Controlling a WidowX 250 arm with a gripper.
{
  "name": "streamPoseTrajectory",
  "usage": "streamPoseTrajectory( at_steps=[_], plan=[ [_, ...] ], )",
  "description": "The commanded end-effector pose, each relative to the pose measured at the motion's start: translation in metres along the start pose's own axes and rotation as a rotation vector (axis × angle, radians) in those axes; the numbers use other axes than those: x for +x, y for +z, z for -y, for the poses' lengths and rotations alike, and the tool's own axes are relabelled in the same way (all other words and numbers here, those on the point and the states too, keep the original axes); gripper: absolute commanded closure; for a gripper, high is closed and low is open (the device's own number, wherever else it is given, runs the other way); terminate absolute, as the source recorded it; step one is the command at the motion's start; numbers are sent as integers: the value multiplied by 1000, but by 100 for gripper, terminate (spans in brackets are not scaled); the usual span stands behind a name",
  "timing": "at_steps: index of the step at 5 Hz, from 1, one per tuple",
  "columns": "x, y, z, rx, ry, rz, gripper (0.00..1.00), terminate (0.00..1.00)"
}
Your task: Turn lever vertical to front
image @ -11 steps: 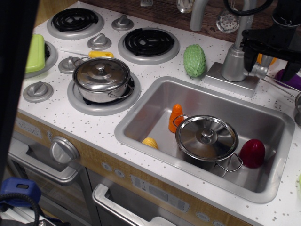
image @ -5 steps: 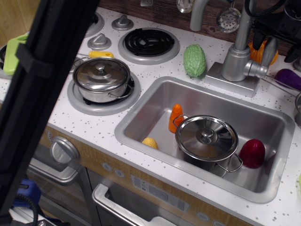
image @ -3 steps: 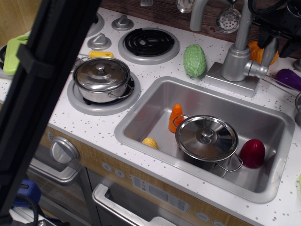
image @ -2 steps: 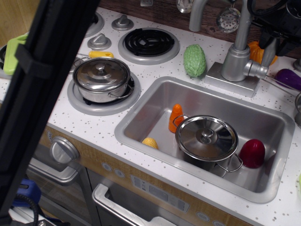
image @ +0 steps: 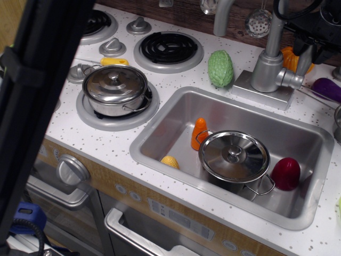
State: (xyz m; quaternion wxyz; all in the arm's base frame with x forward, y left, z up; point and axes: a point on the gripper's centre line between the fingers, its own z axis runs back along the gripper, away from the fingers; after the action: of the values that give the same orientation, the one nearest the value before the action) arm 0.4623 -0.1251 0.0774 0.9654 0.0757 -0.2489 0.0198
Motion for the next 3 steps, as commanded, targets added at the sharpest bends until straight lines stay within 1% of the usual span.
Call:
streamPoseTrajectory(
  at_steps=[1, 2, 3],
  plan=[
    [-12, 35, 11, -23, 78, 6, 100, 0],
    [-19, 33, 13, -30, 88, 3, 100, 0],
    [-28, 22, 14, -74, 112, -9, 100, 0]
  ],
)
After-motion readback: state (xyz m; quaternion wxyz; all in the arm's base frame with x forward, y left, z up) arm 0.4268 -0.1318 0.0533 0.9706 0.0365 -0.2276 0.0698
